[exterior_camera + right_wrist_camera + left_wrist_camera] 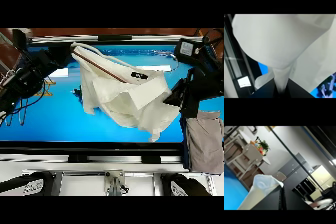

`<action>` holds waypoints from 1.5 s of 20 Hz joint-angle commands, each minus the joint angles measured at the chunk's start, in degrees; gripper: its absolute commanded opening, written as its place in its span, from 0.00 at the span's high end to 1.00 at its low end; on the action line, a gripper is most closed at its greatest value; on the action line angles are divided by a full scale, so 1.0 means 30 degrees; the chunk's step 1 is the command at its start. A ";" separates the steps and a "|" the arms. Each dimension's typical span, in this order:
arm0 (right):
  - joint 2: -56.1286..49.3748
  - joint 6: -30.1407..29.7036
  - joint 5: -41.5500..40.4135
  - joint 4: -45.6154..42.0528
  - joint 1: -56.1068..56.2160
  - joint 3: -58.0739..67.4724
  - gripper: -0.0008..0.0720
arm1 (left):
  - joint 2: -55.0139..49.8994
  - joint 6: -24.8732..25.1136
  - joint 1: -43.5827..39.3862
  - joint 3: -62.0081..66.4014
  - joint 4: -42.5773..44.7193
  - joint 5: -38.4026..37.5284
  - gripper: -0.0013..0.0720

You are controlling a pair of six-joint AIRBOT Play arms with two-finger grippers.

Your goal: Fold the shirts.

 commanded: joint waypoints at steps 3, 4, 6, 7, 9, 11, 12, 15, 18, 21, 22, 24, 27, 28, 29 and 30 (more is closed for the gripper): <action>-0.0372 0.0350 0.0000 -0.1056 0.0816 -0.0007 0.88 | 0.0481 -0.0525 0.1005 0.1836 0.2076 0.0102 0.91; -0.0372 0.0350 -0.0066 -0.1064 0.0816 -0.0007 0.88 | 0.0525 -0.0459 0.1086 0.1872 0.2076 -0.0168 0.91; -0.0372 0.0459 -0.0182 -0.1588 0.0816 -0.0007 0.88 | 0.0656 -0.0459 0.1107 0.1909 0.2237 -0.0459 0.91; -0.0372 0.0474 -0.0240 -0.1974 0.0816 -0.0007 0.88 | 0.0765 -0.0481 0.1151 0.1909 0.2783 -0.0459 0.91; -0.0364 0.0481 -0.0335 -0.1974 0.0816 -0.0007 0.88 | 0.0947 -0.0670 0.1523 0.1909 0.3832 -0.0962 0.91; -0.0364 0.0539 -0.0335 -0.2055 0.0816 -0.0007 0.88 | 0.1122 -0.1260 0.2171 0.1909 0.4758 -0.1144 0.91; -0.0372 0.0539 -0.0350 -0.2098 0.0816 -0.0007 0.88 | 0.1253 -0.1406 0.2506 0.1909 0.5107 -0.1239 0.91; -0.0408 0.0554 -0.0357 -0.2135 0.0816 -0.0007 0.88 | 0.1559 -0.1304 0.2849 0.2055 0.4976 -0.1231 0.91; -0.0976 0.0984 -0.0248 -0.1989 0.1027 -0.0007 0.88 | 0.1559 -0.1304 0.2011 0.3075 0.4918 -0.0976 0.91; -0.1887 0.1639 -0.0401 -0.3162 0.2346 -0.0007 0.88 | 0.1559 -0.0947 0.0750 0.4677 0.4918 -0.0641 0.91; -0.2229 0.2149 -0.0648 -0.3228 0.2645 -0.0007 0.88 | 0.1596 -0.0954 0.0423 0.5231 0.4925 -0.0663 0.91; -0.2754 0.4430 -0.2106 -0.2958 0.2754 -0.0007 0.88 | 0.1945 -0.0787 -0.0328 0.6098 0.4932 -0.0714 0.91; -0.2863 0.8539 -0.5960 -0.2528 0.2681 0.0138 0.88 | 0.3220 -0.0379 -0.1399 0.6441 0.5406 -0.0772 0.91; -0.2863 0.9763 -0.6870 -0.2208 0.2681 0.0328 0.88 | 0.3672 -0.0452 -0.1807 0.6441 0.5843 -0.0780 0.91; -0.2871 1.0790 -0.7337 -0.1938 0.2681 0.0576 0.88 | 0.4029 -0.0627 -0.2280 0.6441 0.6353 -0.0780 0.91; -0.2863 1.1657 -0.7461 -0.1807 0.2681 0.0838 0.88 | 0.4357 -0.1013 -0.2849 0.6441 0.7155 -0.0780 0.91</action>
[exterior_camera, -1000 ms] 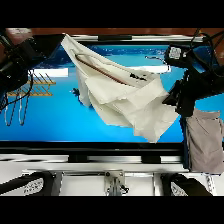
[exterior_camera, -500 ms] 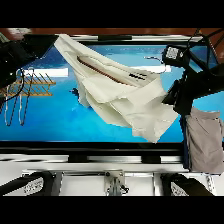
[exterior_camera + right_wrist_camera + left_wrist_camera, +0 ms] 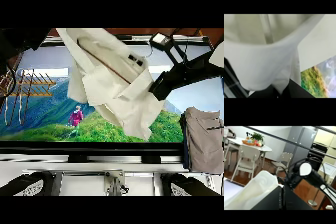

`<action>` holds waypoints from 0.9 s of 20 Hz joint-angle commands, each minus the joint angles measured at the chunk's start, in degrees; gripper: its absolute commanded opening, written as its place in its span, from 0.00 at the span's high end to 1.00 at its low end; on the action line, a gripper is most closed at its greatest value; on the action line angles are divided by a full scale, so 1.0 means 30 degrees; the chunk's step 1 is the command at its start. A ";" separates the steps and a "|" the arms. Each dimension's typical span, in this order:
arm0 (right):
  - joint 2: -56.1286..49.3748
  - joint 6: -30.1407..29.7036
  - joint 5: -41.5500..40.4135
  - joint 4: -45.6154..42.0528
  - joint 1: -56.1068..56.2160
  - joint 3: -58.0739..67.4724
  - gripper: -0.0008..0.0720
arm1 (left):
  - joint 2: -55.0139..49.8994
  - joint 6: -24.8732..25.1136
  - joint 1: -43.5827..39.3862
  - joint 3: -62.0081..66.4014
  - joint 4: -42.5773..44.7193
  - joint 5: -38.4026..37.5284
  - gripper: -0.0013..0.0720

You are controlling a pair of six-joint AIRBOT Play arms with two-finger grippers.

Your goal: Fold the shirts.

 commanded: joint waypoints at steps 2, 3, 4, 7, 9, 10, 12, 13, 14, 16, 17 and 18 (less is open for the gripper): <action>-0.0117 0.5107 -0.2120 0.0561 0.0051 0.1166 0.88 | 0.1326 -0.1902 -0.2193 0.0240 0.4284 -0.0044 0.91; -0.0117 0.5625 -0.2091 0.0568 0.0051 0.1661 0.88 | 0.1370 -0.3155 -0.2637 0.0240 0.6331 -0.0044 0.91; -0.0117 0.6098 -0.2055 0.0590 0.0051 0.2186 0.88 | 0.1362 -0.4255 -0.3045 0.0240 0.8451 -0.0044 0.91; -0.0117 0.7184 -0.1239 0.0809 0.0051 0.3971 0.88 | 0.1188 -0.6368 -0.3825 0.0219 1.3296 0.0124 0.91; -0.0117 0.7759 -0.0488 0.0954 0.0051 0.4830 0.88 | 0.0911 -0.6557 -0.4029 0.0226 1.3952 0.0357 0.91; -0.0117 0.7927 -0.0029 0.1137 0.0058 0.5064 0.88 | 0.0787 -0.6550 -0.4102 0.0233 1.3814 0.0597 0.84; -0.0095 0.7985 0.0984 0.1581 0.0058 0.5326 0.88 | 0.0801 -0.6543 -0.4087 0.0262 1.3828 0.1435 0.39; -0.0095 0.8000 0.1406 0.1574 0.0073 0.5464 0.88 | 0.0889 -0.6543 -0.4087 0.0299 1.3835 0.2011 0.30; -0.0095 0.8007 0.1581 0.1574 0.0073 0.5566 0.88 | 0.0969 -0.6535 -0.4087 0.0481 1.3843 0.2565 0.22; -0.0058 0.7890 0.1596 0.1581 0.0073 0.5770 0.88 | 0.1020 -0.6462 -0.4087 0.1406 1.3988 0.3402 0.21; -0.0015 0.7817 0.1596 0.1610 0.0073 0.5778 0.88 | 0.1020 -0.6470 -0.4095 0.1945 1.3988 0.4357 0.21; 0.0066 0.7788 0.1588 0.1698 0.0073 0.5778 0.88 | 0.1020 -0.6492 -0.4138 0.2346 1.3981 0.5384 0.22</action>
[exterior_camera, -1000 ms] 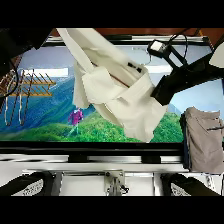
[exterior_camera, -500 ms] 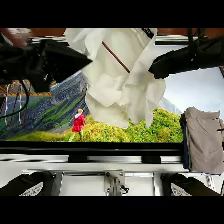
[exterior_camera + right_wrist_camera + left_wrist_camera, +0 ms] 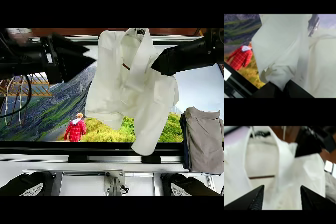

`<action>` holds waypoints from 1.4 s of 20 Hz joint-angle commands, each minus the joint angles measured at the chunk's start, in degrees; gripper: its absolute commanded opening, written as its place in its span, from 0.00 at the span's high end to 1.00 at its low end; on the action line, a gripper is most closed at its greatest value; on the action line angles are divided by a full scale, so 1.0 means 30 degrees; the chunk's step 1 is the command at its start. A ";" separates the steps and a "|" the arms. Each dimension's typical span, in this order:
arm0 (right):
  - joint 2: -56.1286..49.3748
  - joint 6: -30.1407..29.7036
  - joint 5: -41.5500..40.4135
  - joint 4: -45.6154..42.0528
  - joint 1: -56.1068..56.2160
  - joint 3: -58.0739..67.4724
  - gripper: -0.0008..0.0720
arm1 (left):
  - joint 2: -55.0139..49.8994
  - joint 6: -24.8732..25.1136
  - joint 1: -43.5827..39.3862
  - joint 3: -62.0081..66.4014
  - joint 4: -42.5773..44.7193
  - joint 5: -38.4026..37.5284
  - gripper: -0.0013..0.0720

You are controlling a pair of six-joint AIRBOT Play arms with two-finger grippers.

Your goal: Fold the shirts.

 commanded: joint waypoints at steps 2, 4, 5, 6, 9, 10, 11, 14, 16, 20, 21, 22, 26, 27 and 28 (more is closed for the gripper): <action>0.0452 -0.0670 0.0160 0.0525 0.0146 0.0226 0.88 | 0.0007 -0.0124 -0.0095 0.1239 0.0393 0.4087 0.22; 0.0882 -0.1741 -0.0444 0.0495 0.0758 0.0226 0.88 | -0.0277 -0.0124 -0.0153 0.1239 0.0401 0.4408 0.22; 0.1071 -0.1800 -0.0831 0.0495 0.1115 0.0226 0.88 | -0.0495 -0.0117 -0.0262 0.1239 0.0459 0.4408 0.22; 0.1202 -0.1814 -0.1180 0.0510 0.1494 0.0226 0.88 | -0.0729 -0.0109 -0.0466 0.1239 0.0466 0.4444 0.22; 0.1311 -0.2208 -0.1486 0.0488 0.2433 0.0226 0.88 | -0.1464 0.0481 -0.1341 0.1239 0.1020 0.4845 0.22; 0.1311 -0.2229 -0.1501 0.0335 0.2681 0.0226 0.88 | -0.1632 0.0765 -0.1617 0.1246 0.1537 0.5122 0.22; 0.1311 -0.2222 -0.1486 0.0189 0.2841 0.0226 0.88 | -0.1741 0.0903 -0.1872 0.1246 0.2113 0.5668 0.22; 0.1311 -0.2142 -0.1574 -0.0277 0.2900 0.0226 0.88 | -0.1741 0.0903 -0.1974 0.1260 0.2907 0.6936 0.22; 0.1311 -0.2011 -0.1654 -0.0809 0.2900 0.0226 0.88 | -0.1749 0.0896 -0.1974 0.1260 0.2871 0.7657 0.22; 0.1311 -0.1931 -0.1661 -0.0685 0.2900 0.0226 0.88 | -0.2142 0.1020 -0.3621 0.1260 0.2885 0.8357 0.33; 0.1311 -0.1931 -0.1661 -0.0678 0.2900 0.0219 0.88 | -0.2280 0.1494 -0.4189 0.1260 0.2885 0.9092 0.33; 0.1311 -0.1923 -0.1654 -0.0656 0.2900 0.0219 0.88 | -0.2404 0.2040 -0.4641 0.1260 0.2885 0.9857 0.31; 0.1311 -0.1865 -0.1668 -0.0648 0.2900 0.0226 0.88 | -0.2732 0.2535 -0.5639 0.1260 0.2878 1.2400 0.24; 0.1311 -0.1865 -0.1668 -0.0641 0.2900 0.0226 0.88 | -0.2783 0.2535 -0.5734 0.1260 0.2878 1.2757 0.24; 0.1311 -0.1865 -0.1661 -0.0641 0.2900 0.0226 0.88 | -0.2871 0.2535 -0.5756 0.1260 0.2878 1.3049 0.24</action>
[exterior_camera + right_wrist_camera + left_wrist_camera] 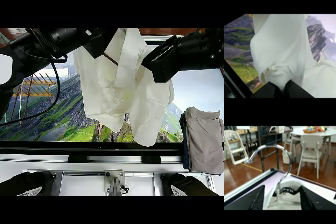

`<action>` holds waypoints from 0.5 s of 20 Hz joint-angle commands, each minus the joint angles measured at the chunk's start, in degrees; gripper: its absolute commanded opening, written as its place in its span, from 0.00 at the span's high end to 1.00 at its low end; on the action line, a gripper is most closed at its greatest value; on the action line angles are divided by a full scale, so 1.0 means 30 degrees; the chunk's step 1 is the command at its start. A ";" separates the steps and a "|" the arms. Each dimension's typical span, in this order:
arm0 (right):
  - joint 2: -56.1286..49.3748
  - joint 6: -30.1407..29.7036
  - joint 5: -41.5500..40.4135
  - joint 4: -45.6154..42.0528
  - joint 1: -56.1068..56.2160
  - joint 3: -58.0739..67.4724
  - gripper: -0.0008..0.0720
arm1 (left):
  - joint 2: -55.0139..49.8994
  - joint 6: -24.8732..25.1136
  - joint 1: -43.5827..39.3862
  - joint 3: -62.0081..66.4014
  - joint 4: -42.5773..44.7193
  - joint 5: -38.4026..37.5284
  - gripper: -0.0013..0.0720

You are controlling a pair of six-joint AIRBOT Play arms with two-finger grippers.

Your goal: Fold the shirts.

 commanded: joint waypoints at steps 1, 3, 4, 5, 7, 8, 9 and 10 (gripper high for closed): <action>0.0007 0.0022 0.0000 0.0015 0.0022 0.0022 0.88 | -0.0299 0.0284 -0.0466 0.0015 0.0044 0.1749 0.24; 0.0007 0.0015 0.0015 0.0007 0.0022 0.0022 0.88 | -0.0510 0.0270 -0.0488 0.0015 0.0036 0.2055 0.24; 0.0007 0.0007 0.0015 0.0007 0.0022 0.0022 0.88 | -0.0641 0.0240 -0.0583 0.0015 0.0036 0.2397 0.24; 0.0007 0.0007 0.0015 0.0007 0.0022 0.0022 0.88 | -0.0816 0.0240 -0.0729 0.0015 0.0036 0.2761 0.25; 0.0007 0.0000 0.0015 0.0022 0.0044 0.0022 0.88 | -0.1195 0.0233 -0.0903 0.0015 0.0036 0.3206 0.34; 0.0007 -0.0080 0.0015 0.0066 0.0044 0.0015 0.88 | -0.1384 0.0233 -0.0976 0.0015 0.0036 0.3264 0.43; 0.0007 -0.0138 0.0015 0.0138 0.0044 0.0022 0.88 | -0.1530 0.0233 -0.1064 0.0015 0.0036 0.3249 0.64; 0.0007 -0.0153 0.0015 0.0124 0.0044 0.0022 0.88 | -0.1625 0.0255 -0.1093 0.0015 0.0044 0.3264 0.91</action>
